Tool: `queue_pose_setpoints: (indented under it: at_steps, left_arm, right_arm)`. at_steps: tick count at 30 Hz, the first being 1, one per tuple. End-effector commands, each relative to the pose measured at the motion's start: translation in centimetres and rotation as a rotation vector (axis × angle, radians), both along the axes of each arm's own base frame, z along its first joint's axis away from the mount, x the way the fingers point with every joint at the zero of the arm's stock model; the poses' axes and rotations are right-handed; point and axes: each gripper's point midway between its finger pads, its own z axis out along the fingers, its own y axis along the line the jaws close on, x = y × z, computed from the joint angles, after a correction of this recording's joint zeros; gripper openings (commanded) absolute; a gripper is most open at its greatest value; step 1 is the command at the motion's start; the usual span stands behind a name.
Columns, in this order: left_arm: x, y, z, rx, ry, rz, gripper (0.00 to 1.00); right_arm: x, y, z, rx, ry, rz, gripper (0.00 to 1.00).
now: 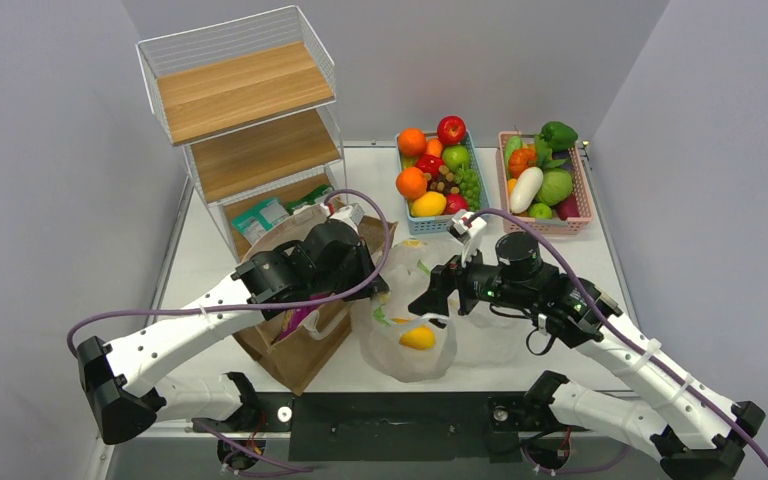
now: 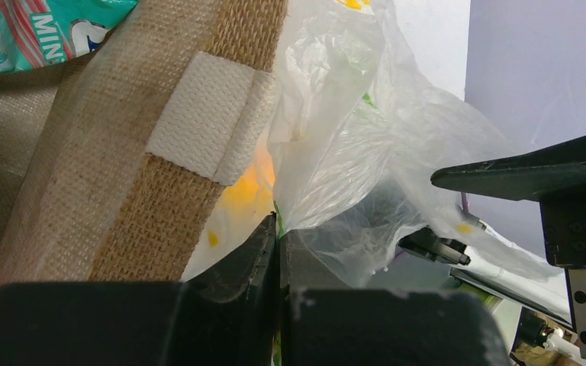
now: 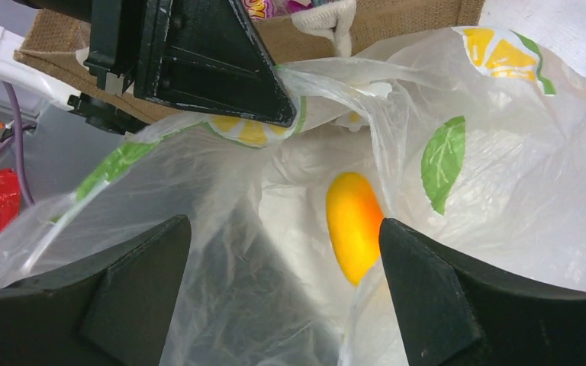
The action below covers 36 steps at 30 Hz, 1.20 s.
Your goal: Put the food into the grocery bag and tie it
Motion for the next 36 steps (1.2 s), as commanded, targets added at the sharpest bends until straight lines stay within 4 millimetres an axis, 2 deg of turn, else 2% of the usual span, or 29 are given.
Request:
queue_pose_setpoints:
  at_steps: [1,4,7,13,17,22,25,26,27,29,32,36]
  left_arm:
    - [0.5,-0.4,1.5,-0.058,-0.045,-0.005,0.00]
    - [0.4,-0.4,1.2,-0.059,-0.041,-0.003,0.00]
    - [0.2,-0.3,0.9,-0.062,-0.035,-0.004,0.00]
    - [-0.2,-0.3,0.4,-0.080,-0.020,-0.009,0.00]
    - [-0.7,-0.6,0.0,-0.101,-0.006,-0.023,0.00]
    - [-1.2,-0.6,-0.3,-0.100,-0.001,-0.036,0.00]
    - [-1.4,-0.6,-0.5,-0.095,-0.002,-0.046,0.00]
    - [-1.5,-0.5,-0.6,-0.093,-0.001,-0.046,0.00]
    - [-1.5,-0.5,-0.6,-0.092,-0.001,-0.047,0.00]
    - [-1.6,-0.4,-1.0,-0.084,0.006,-0.047,0.00]
    - [-1.7,-0.4,-1.2,-0.082,0.010,-0.046,0.00]
    - [-1.8,-0.3,-1.4,-0.080,0.019,-0.044,0.00]
  right_arm:
    - [0.8,0.0,2.1,0.019,-0.077,-0.021,0.90]
    - [1.5,-0.2,3.3,0.026,-0.110,-0.049,0.91]
    - [2.7,-0.3,5.4,0.036,-0.158,-0.097,0.92]
    - [7.3,-1.4,7.8,-0.010,-0.234,-0.284,0.92]
    - [11.6,-2.7,8.8,-0.040,-0.234,-0.450,0.92]
    - [16.5,-3.5,7.4,-0.072,-0.134,-0.582,0.92]
    - [18.7,-4.0,6.9,-0.095,-0.116,-0.642,0.91]
    - [19.4,-3.8,6.0,-0.112,-0.094,-0.649,0.92]
    - [20.0,-3.9,6.3,-0.106,-0.093,-0.662,0.92]
    - [21.6,-3.5,4.9,-0.127,-0.057,-0.679,0.92]
    - [23.4,-3.4,4.0,-0.135,-0.026,-0.701,0.93]
    - [25.5,-2.1,2.8,-0.126,0.024,-0.659,0.93]
